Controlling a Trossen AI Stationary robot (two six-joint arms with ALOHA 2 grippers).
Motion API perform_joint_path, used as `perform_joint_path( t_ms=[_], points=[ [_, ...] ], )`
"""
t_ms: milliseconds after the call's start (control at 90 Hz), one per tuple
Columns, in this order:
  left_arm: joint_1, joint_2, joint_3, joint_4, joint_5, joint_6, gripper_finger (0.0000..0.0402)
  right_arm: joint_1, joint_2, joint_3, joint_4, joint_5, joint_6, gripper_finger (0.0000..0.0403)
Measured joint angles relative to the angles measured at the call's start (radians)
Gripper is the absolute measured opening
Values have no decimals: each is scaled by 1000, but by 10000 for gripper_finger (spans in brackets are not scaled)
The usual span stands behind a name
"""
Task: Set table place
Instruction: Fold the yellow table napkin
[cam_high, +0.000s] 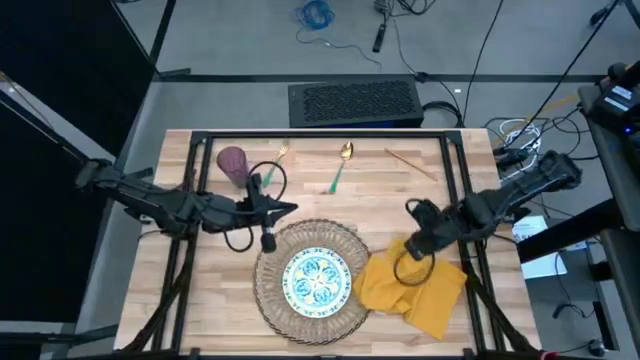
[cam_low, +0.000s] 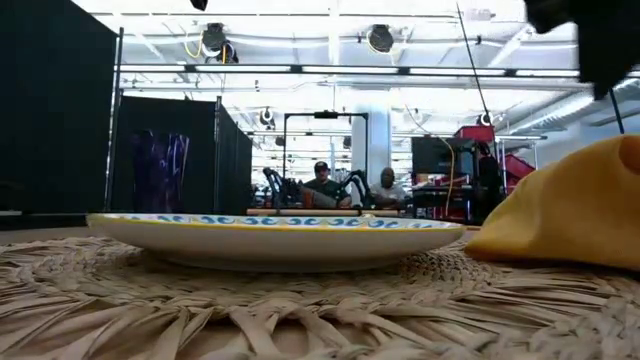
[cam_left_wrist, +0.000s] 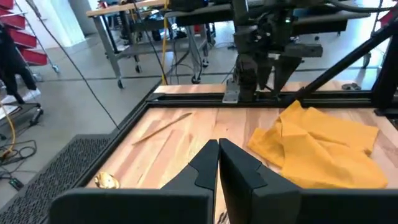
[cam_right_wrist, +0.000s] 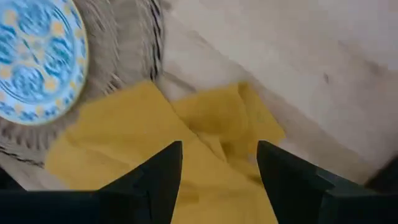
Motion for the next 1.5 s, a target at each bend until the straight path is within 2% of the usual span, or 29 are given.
perform_joint_path(
  t_ms=[300, 544, 622, 711, 833, 922, 1044, 1089, 1233, 1500],
  points=[
    [2, 5, 0, 0, 0, 7, 0, 245, 70, -69, 150, -127, 282, 194],
    [7, 5, 0, 1, 0, 24, 0, 360, 150, -69, 175, -164, 445, 194],
    [7, 5, 0, 2, 0, 24, 0, 356, 184, -69, 174, -187, 459, 194],
    [7, 5, 0, 2, 0, 24, 0, 339, 235, -69, 168, -268, 452, 191],
    [7, 5, 0, 0, 7, 24, 0, 306, 307, -69, 159, -310, 400, 165],
    [7, 5, 0, 0, 12, 24, 0, 276, 345, -69, 151, -308, 340, 127],
    [7, 5, 0, -1, 12, 25, 0, 238, 375, -69, 155, -303, 234, 31],
    [7, 5, 0, -1, 12, 25, 0, 229, 383, -69, 155, -287, 201, 14],
    [7, 5, 0, -4, 13, 25, 0, 185, 397, -80, 161, -271, 133, 2],
    [6, 5, 0, -9, 16, 25, 0, 92, 398, -259, 405, -261, 68, 0]
  ],
)
